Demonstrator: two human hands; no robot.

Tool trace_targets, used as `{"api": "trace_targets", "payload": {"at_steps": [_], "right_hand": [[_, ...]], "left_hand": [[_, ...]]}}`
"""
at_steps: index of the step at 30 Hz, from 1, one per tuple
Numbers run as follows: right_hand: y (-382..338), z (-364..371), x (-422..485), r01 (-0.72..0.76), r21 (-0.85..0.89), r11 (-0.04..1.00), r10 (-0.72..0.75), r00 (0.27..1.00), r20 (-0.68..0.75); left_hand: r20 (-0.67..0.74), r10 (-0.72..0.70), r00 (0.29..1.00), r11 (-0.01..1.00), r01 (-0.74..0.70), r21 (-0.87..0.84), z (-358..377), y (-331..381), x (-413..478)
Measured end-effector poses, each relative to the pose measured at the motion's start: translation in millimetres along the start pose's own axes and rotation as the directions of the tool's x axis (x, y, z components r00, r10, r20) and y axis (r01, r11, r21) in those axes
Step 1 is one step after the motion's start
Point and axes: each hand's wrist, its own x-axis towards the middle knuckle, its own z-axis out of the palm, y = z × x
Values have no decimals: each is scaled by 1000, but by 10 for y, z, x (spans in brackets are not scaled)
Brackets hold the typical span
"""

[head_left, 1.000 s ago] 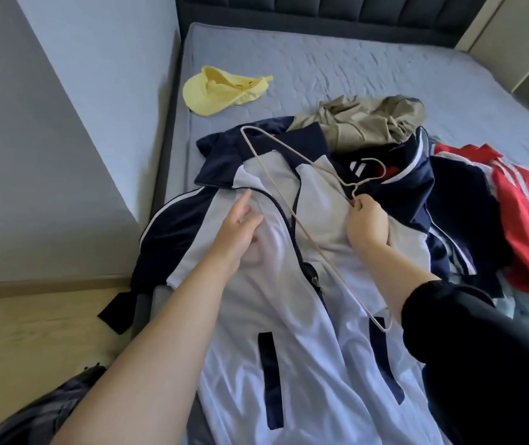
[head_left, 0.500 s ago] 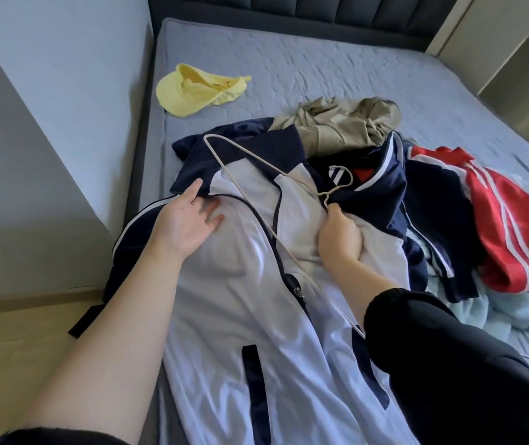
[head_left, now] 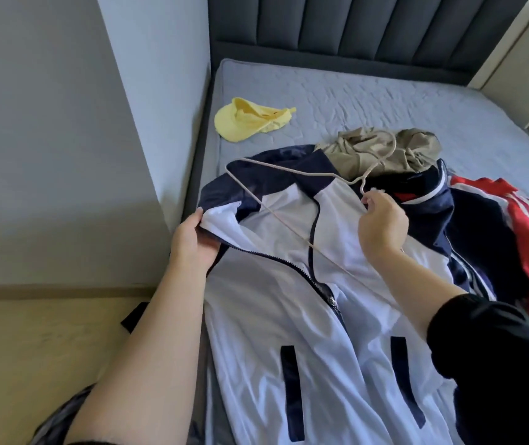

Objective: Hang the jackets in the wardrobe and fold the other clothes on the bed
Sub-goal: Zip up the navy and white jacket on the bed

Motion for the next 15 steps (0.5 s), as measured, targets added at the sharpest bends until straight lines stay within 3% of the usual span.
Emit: {"api": "trace_targets", "payload": {"at_steps": [6,10,15], "right_hand": [[-203,-128,-19,292,-25,956,-291,956,40],[-155,-235,-22,285,10,958,-285,958,12],[7,-368,-38,289,4,957,-289,956,48]], "left_hand": [[-173,25,985,999,-20,33,-173,148,-106],[-291,127,948,987,-93,128,-247,203,-85],[-275,113,955,993,-113,16,-254,223,-146]]}}
